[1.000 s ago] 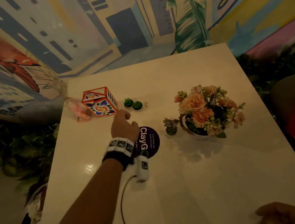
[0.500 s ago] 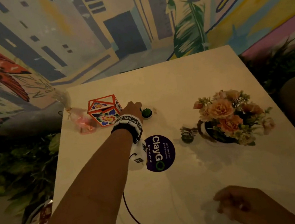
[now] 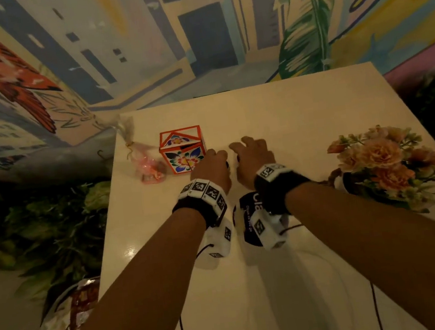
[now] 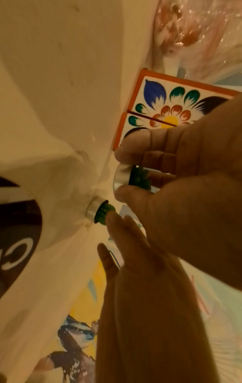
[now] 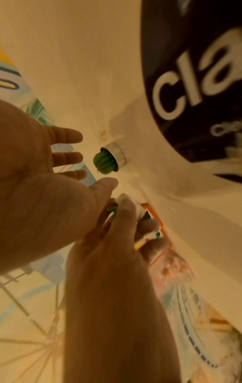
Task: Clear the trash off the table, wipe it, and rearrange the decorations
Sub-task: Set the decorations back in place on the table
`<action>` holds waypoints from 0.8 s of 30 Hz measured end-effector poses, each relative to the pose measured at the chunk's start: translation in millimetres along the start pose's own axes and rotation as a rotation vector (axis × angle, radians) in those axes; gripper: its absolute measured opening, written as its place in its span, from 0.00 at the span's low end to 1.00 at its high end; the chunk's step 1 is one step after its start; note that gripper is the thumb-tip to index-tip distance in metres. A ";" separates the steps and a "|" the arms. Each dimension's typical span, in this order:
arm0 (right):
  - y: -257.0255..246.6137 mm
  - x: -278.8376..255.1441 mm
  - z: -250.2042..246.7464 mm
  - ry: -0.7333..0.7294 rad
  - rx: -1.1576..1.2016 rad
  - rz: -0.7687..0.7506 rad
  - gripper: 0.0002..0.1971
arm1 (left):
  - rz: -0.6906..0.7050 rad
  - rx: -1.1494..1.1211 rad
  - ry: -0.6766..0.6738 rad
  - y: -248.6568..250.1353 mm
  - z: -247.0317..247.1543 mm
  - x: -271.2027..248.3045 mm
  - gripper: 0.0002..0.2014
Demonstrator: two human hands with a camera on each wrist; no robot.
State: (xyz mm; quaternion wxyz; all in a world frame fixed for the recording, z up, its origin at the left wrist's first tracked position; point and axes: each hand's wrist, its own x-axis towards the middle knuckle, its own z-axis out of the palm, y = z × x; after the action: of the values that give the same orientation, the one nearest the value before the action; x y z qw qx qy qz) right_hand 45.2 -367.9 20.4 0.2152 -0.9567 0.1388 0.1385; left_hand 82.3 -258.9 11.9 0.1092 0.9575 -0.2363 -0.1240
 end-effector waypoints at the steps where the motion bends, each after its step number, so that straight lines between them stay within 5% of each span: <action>1: 0.8 8.6 1.9 -0.009 -0.050 -0.001 0.32 | 0.007 -0.017 0.009 -0.9 -0.3 -3.7 0.15; 12: 16.0 34.0 13.5 -0.025 -0.250 -0.010 0.21 | -0.028 -0.196 0.019 -21.7 2.8 -32.2 0.20; 24: 21.2 39.9 16.8 0.020 -0.108 -0.017 0.15 | -0.066 -0.235 0.018 -33.8 3.9 -49.0 0.21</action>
State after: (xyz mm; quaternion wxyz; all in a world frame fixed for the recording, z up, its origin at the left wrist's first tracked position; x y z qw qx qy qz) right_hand 71.6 -387.0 -15.1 0.1629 -0.9694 0.1249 0.1346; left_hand 53.6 -206.8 8.3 0.2186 0.9465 -0.1874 -0.1456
